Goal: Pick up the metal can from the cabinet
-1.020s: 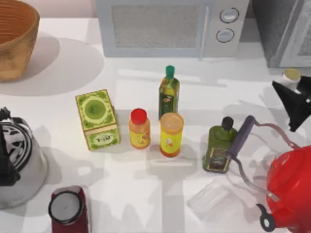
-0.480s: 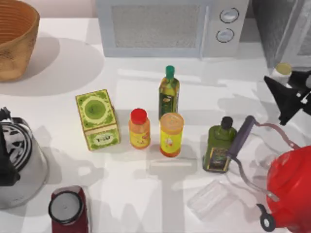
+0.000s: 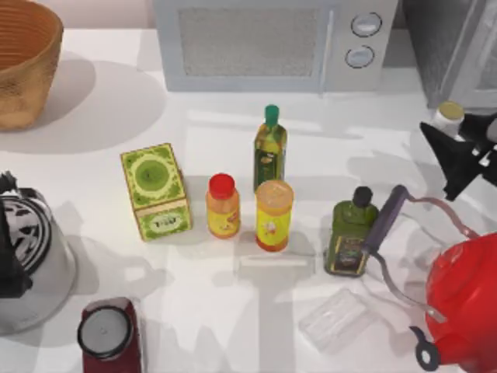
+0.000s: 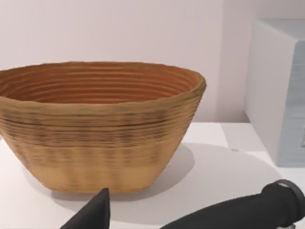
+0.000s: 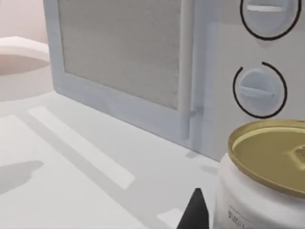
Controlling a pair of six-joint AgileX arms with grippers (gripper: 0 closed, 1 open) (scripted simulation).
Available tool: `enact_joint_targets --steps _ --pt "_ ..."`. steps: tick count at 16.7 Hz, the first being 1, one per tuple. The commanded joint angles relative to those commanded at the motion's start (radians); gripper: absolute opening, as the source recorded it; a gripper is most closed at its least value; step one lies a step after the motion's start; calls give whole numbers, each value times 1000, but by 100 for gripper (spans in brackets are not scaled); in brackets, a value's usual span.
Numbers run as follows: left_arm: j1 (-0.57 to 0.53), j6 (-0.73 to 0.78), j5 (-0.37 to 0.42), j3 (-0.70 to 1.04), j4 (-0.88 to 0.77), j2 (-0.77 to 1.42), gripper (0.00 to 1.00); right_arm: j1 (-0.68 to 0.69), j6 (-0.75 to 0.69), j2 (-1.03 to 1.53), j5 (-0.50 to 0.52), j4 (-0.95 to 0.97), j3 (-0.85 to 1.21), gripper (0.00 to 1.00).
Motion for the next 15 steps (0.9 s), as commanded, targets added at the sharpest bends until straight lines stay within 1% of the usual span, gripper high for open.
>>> enact_joint_targets --steps 9,10,15 --pt "0 0 0 0 0 0 100 0 0 0 0 0 0 98" --pt "0 0 0 0 0 0 100 0 0 0 0 0 0 100" --pt "0 0 0 0 0 0 100 0 0 0 0 0 0 100"
